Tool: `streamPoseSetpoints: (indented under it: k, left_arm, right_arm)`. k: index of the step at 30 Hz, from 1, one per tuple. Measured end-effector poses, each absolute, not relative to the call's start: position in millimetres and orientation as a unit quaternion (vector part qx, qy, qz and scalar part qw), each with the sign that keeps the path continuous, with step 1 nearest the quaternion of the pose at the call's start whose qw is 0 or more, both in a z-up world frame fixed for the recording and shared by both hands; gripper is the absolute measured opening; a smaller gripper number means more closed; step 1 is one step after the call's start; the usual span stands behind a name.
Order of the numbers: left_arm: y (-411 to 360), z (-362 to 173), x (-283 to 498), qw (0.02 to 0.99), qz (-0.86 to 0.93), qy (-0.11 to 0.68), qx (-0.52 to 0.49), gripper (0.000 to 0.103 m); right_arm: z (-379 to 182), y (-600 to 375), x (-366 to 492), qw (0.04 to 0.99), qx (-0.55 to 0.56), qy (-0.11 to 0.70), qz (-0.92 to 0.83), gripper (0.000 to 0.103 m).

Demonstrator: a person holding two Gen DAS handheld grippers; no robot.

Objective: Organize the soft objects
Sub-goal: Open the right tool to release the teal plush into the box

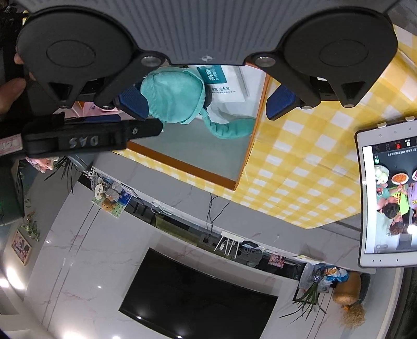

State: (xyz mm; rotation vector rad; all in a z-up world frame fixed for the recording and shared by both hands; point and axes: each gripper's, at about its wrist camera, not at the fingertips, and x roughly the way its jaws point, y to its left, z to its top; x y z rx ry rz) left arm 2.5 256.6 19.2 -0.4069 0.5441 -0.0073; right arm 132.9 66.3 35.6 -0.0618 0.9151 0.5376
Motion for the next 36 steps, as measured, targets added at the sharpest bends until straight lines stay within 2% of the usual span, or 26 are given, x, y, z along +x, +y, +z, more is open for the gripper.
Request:
streamPoseSetpoints:
  k: [36]
  left_arm:
    - [255, 18, 0, 0.944, -0.011, 0.27, -0.189, 0.103]
  right_arm:
    - [64, 69, 103, 0.871, -0.035, 0.404, 0.277, 0.089]
